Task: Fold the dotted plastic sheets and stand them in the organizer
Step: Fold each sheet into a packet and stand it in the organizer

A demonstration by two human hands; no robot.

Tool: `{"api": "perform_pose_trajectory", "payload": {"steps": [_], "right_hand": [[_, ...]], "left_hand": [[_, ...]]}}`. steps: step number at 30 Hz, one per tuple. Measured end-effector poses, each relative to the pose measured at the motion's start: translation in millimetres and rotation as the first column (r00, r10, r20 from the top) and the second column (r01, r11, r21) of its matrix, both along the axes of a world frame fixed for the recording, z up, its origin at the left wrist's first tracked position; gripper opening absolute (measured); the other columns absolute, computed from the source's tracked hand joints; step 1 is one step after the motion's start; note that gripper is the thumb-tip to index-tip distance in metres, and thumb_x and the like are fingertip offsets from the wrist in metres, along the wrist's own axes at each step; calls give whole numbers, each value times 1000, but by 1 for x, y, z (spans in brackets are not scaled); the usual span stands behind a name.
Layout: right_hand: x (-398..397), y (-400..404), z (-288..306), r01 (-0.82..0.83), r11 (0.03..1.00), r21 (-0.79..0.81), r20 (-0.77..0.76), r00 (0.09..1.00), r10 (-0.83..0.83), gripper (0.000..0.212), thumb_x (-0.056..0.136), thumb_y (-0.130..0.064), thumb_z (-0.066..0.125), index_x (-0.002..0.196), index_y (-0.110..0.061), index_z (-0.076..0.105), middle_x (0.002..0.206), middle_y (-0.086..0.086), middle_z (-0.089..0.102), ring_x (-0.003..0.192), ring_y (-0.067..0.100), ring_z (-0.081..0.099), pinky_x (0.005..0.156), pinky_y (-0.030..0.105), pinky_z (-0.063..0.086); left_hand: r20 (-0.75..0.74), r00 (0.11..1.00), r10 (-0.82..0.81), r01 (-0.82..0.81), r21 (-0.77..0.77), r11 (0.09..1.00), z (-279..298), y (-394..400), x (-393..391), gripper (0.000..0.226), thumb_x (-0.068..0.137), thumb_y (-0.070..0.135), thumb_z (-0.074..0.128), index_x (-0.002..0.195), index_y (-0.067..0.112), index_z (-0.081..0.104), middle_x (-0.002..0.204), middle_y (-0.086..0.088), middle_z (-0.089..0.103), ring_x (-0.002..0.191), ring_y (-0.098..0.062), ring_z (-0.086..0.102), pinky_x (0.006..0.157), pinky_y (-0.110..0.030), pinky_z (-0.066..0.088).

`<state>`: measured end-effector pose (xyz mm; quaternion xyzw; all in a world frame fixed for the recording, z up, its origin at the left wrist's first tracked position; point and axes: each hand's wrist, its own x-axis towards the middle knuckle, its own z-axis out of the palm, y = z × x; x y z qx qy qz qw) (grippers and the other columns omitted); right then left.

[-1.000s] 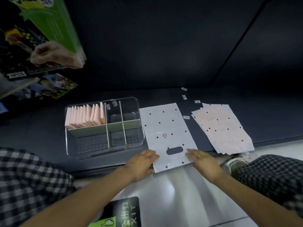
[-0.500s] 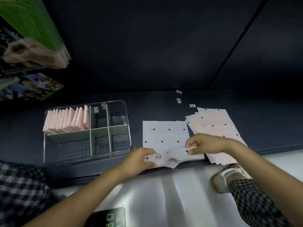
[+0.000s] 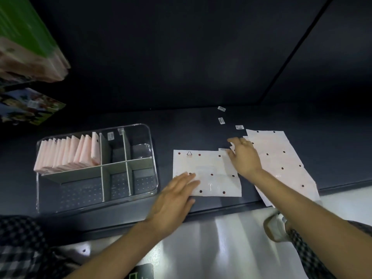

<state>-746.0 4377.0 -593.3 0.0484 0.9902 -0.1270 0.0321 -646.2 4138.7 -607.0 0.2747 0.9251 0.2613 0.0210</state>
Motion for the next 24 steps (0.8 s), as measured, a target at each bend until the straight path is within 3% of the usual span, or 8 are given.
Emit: {"api": "perform_pose_trajectory", "payload": {"steps": [4,7,9,12,16,19,21,24], "right_hand": [[69,-13,-23,-335,941,50,-149,929,338,37,88,-11,62,124,-4,59,126,15,60,118,33,55,100,41,44],[106,-24,-42,-524,838,149,-88,838,539,49,83,-24,70,126,-5,58,132,10,57,123,26,54,101,47,44],[117,-28,-50,-570,796,206,-40,807,589,53,86,-37,63,130,-8,56,137,6,53,126,22,51,102,44,43],[124,-15,-54,-569,768,293,41,810,585,56,91,-46,37,131,-11,55,139,2,51,127,18,49,112,37,27],[130,30,-47,-551,772,318,154,833,532,61,95,-47,23,131,-8,54,140,5,49,127,21,49,113,34,11],[132,55,-39,-519,792,323,199,855,479,69,100,-47,9,128,-7,57,138,6,51,125,21,51,112,33,13],[130,56,-36,-483,822,301,124,875,469,70,100,-46,9,122,-8,63,132,5,57,120,21,56,112,32,20],[122,43,-43,-448,855,262,-103,868,486,50,100,-38,31,111,-7,69,122,7,64,110,23,64,104,37,42]], "left_hand": [[63,992,-105,118,-278,953,-28,7,9,58,101,33,35,151,16,10,159,0,3,146,-18,-5,110,-34,-22],[50,988,-147,154,-416,896,-38,14,13,67,101,43,26,149,11,-9,158,-4,-12,145,-20,-15,107,-36,-27],[78,985,-152,170,-462,870,-40,16,13,71,101,47,23,148,9,-13,158,-6,-15,145,-19,-17,109,-35,-25],[114,983,-142,181,-533,826,-41,8,12,71,100,50,19,148,7,-12,157,-7,-18,144,-20,-18,112,-32,-19],[140,982,-125,183,-554,812,-40,-27,15,73,99,54,18,149,10,-13,156,-4,-20,144,-17,-18,108,-33,-24],[157,983,-98,170,-549,819,-39,-49,17,74,97,55,20,149,13,-12,153,0,-22,141,-15,-22,106,-37,-26],[147,985,-86,152,-528,835,-38,-48,18,75,97,55,24,150,11,-5,152,0,-19,143,-17,-16,107,-37,-23],[63,996,-62,84,-454,887,-33,-34,15,68,97,51,34,147,7,25,158,-7,5,146,-20,5,112,-36,-8]]}}
